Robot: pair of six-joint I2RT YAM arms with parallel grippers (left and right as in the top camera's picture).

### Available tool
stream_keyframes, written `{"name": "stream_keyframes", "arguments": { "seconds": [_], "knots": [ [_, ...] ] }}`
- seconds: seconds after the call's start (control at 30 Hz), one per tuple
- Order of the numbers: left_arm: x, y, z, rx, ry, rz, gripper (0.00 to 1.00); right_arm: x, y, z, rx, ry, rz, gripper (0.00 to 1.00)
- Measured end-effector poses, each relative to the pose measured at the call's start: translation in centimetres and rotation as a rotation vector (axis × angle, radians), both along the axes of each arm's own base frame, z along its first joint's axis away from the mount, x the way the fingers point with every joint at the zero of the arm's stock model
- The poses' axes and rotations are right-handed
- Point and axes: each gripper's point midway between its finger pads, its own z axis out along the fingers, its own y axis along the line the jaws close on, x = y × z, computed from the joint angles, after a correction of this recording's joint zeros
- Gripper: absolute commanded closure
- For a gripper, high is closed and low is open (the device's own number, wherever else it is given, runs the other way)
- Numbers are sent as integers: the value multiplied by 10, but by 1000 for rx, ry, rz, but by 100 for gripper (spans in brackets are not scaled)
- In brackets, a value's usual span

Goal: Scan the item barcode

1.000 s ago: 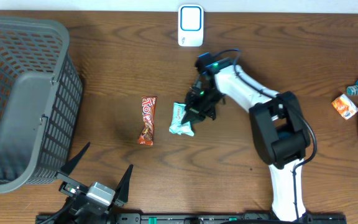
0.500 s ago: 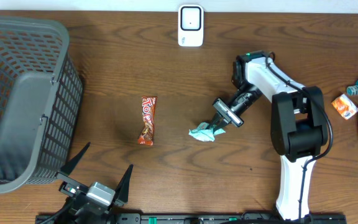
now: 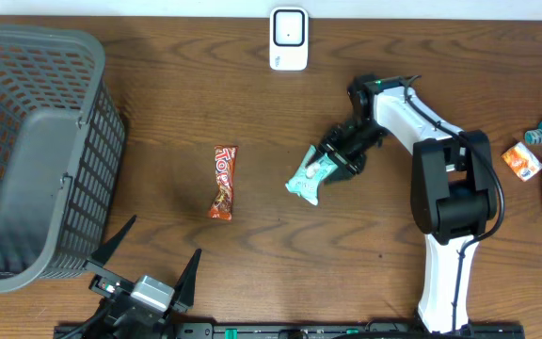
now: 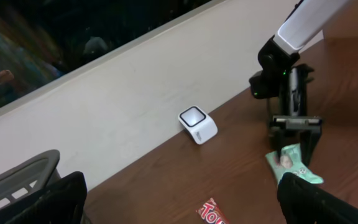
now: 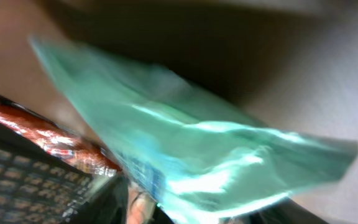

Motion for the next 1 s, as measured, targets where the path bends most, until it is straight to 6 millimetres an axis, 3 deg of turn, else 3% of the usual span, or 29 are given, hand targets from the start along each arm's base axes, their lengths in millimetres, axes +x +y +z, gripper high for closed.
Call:
{"name": "stream_keyframes", "arguments": {
  "seconds": [0.17, 0.3, 0.37, 0.4, 0.43, 0.47, 0.5, 0.6, 0.67, 0.83, 1.0],
  "knots": [
    [0, 0, 0, 0, 0, 0, 2, 10, 10, 1, 15, -81, 46, 99],
    [0, 0, 0, 0, -1, 0, 2, 9, 1, 5, -37, -94, 65, 98],
    [0, 0, 0, 0, 0, 0, 2, 9, -3, 14, -71, -123, 74, 93],
    [0, 0, 0, 0, -1, 0, 2, 11, -6, 23, -94, -154, 79, 86],
    [0, 0, 0, 0, -1, 0, 2, 12, -7, 33, -107, -190, 88, 52],
    [0, 0, 0, 0, -1, 0, 2, 13, -7, 47, -128, -236, 99, 46],
    [0, 0, 0, 0, 0, 0, 2, 13, -7, 59, -155, -282, 114, 47],
    [0, 0, 0, 0, -1, 0, 2, 10, 4, 83, -223, -392, 179, 89],
    [0, 0, 0, 0, 0, 0, 2, 4, 12, 82, -269, -411, 221, 99],
    [0, 0, 0, 0, 0, 0, 2, -11, 18, 61, -414, -402, 268, 99],
    [0, 0, 0, 0, 0, 0, 2, -13, 10, 31, -597, -387, 258, 99]
  ]
}}
